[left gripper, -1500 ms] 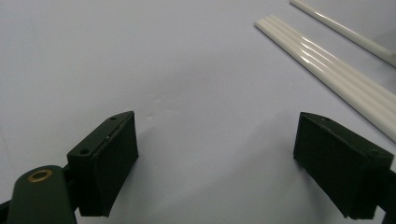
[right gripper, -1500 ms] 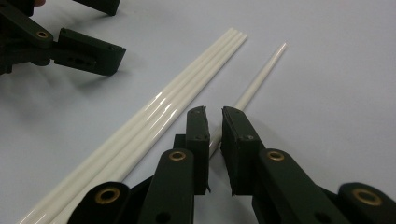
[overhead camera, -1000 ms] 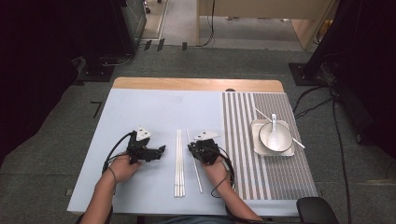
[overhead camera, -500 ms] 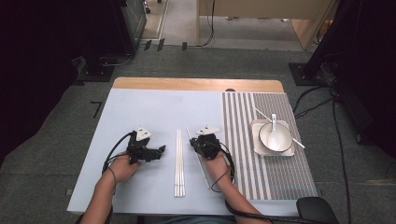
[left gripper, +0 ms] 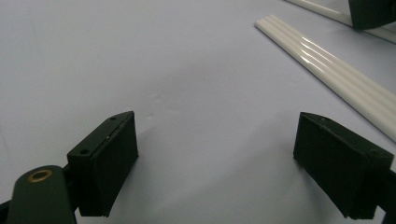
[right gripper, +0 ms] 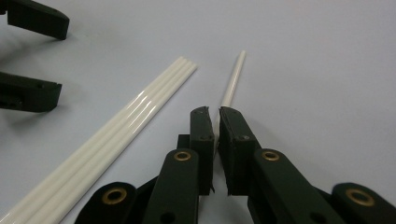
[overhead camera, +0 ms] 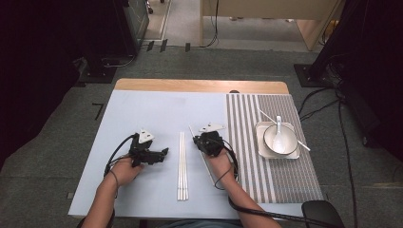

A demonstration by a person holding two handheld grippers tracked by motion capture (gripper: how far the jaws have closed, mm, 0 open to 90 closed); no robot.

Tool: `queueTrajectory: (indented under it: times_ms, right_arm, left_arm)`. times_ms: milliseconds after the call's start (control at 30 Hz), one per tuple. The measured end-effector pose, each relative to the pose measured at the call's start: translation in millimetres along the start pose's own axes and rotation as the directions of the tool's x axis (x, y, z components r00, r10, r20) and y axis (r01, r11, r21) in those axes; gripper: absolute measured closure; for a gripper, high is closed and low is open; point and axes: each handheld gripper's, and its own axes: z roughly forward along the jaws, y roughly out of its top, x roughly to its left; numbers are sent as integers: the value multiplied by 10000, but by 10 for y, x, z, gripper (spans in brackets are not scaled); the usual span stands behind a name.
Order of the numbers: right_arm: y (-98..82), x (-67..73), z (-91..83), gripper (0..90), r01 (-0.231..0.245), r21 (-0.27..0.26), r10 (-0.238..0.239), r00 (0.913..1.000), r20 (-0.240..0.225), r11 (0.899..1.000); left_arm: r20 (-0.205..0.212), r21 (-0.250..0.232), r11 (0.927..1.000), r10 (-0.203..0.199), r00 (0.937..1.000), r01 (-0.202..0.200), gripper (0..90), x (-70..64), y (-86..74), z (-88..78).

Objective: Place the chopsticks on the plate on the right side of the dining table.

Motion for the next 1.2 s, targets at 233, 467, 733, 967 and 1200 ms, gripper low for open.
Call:
queueTrajectory:
  times_ms: [233,467,733,967,1200]
  right_arm:
    - [78,-104,73,842,-110,9,110,9999,66,9999]
    - [91,-134,43,785,-469,-100,469,9989,10,9989]
    - [11,-56,-198,779,-774,-273,773,9970,-54,9966]
    - [-139,59,-427,771,-624,-350,624,9981,-28,9974]
    - [-266,128,-580,774,-906,-419,908,9959,8,9950]
  left_arm:
    - [1,7,10000,6,10000,-6,135,1,0,0]
    - [5,-8,10000,-5,10000,5,135,0,-1,0]
    - [-1,-11,10000,-6,10000,6,135,-1,-1,0]
    - [-10,-8,10000,9,10000,-10,135,-1,-1,0]
    - [-9,-18,10000,1,10000,-1,135,-2,-1,1]
